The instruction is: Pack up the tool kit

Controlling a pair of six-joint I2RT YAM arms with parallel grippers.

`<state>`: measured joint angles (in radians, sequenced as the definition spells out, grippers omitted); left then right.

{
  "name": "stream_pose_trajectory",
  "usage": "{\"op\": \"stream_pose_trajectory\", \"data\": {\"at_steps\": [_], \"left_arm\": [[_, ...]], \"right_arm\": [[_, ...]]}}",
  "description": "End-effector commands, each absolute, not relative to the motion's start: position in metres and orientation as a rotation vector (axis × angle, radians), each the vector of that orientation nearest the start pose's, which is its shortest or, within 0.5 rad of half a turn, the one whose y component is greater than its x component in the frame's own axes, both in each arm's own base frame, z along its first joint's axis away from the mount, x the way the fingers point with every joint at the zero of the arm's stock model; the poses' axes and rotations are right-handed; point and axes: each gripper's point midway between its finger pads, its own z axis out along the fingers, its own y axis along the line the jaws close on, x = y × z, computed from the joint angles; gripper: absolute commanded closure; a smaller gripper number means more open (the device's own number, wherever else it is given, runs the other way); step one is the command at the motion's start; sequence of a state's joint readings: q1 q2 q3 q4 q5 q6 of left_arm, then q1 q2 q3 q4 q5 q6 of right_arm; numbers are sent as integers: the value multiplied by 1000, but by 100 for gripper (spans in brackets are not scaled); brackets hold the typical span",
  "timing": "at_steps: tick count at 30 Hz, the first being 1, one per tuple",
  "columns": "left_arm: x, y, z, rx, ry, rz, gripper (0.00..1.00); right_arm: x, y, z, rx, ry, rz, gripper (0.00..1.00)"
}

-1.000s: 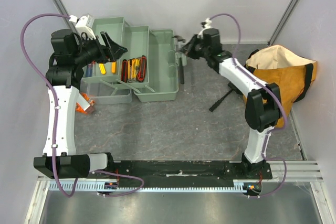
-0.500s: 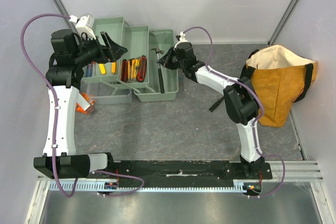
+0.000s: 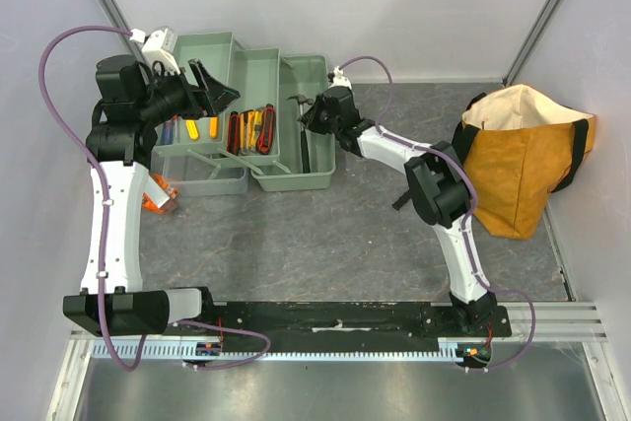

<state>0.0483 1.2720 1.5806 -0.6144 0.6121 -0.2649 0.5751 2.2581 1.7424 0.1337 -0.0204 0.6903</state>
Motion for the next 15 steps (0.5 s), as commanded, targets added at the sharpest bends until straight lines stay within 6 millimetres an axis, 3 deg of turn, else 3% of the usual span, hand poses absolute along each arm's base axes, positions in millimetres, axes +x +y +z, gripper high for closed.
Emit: {"op": "stream_pose_trajectory", "data": {"at_steps": [1, 6, 11, 15], "left_arm": [[345, -98, 411, 148, 1834, -756, 18], [346, -97, 407, 136, 1844, -749, 18], [346, -97, 404, 133, 1851, -751, 18], [345, -97, 402, 130, 1853, -746, 18]], "right_arm": [[547, 374, 142, 111, 1976, 676, 100], [544, 359, 134, 138, 2021, 450, 100], [540, 361, 134, 72, 2006, 330, 100], [538, 365, 121, 21, 2023, 274, 100]]}}
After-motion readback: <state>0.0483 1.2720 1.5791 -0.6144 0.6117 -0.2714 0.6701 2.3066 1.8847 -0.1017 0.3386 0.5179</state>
